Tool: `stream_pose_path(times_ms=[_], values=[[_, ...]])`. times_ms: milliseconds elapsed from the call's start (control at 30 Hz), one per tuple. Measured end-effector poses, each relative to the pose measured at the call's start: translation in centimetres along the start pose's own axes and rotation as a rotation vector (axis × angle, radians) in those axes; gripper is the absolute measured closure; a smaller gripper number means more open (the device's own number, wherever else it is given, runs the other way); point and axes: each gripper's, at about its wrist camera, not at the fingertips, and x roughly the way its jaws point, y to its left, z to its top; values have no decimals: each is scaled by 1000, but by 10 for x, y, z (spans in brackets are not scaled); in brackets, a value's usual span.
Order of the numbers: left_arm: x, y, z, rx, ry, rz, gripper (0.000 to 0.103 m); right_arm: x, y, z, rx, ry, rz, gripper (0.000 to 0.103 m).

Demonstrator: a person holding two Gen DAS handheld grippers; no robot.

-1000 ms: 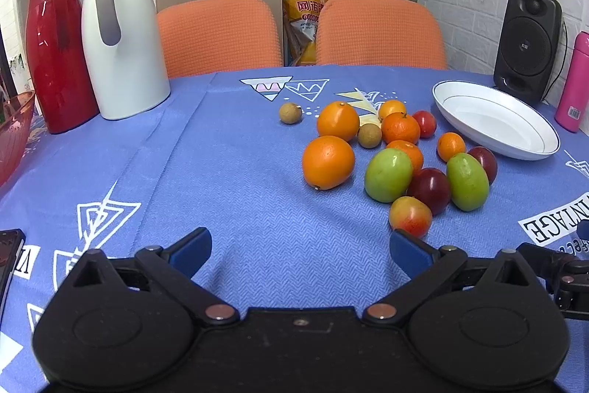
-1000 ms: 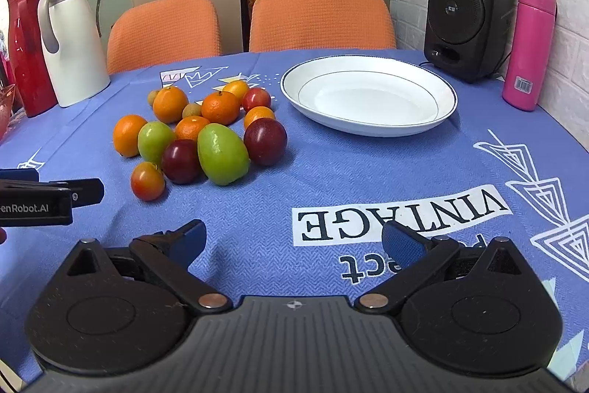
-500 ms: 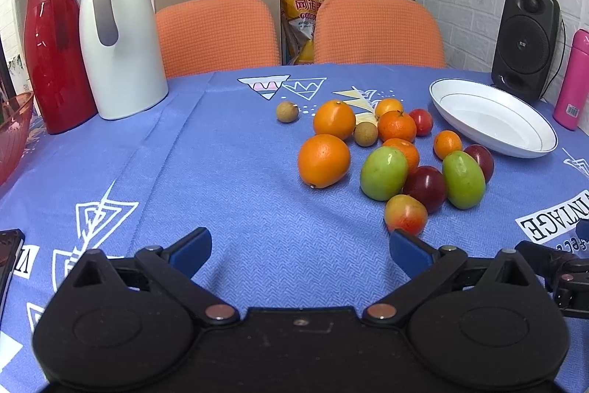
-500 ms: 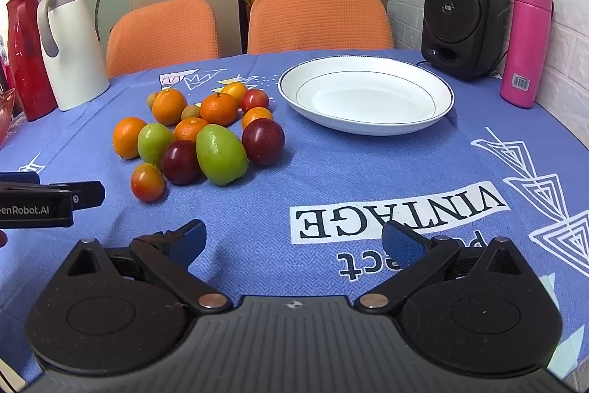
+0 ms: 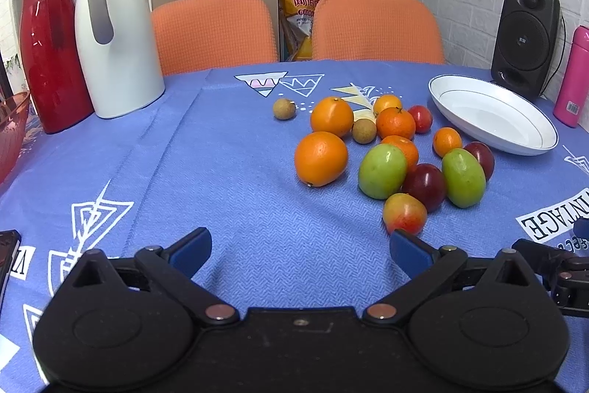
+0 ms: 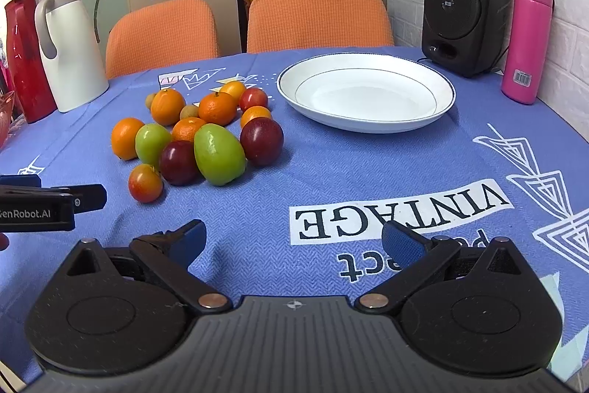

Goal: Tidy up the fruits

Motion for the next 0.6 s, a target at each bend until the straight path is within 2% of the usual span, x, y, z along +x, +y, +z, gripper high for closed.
stream_pose_path(times_ms=[600], values=[[10,1,1,-8,20,-6,0,9,2,3,1,2,15,0]])
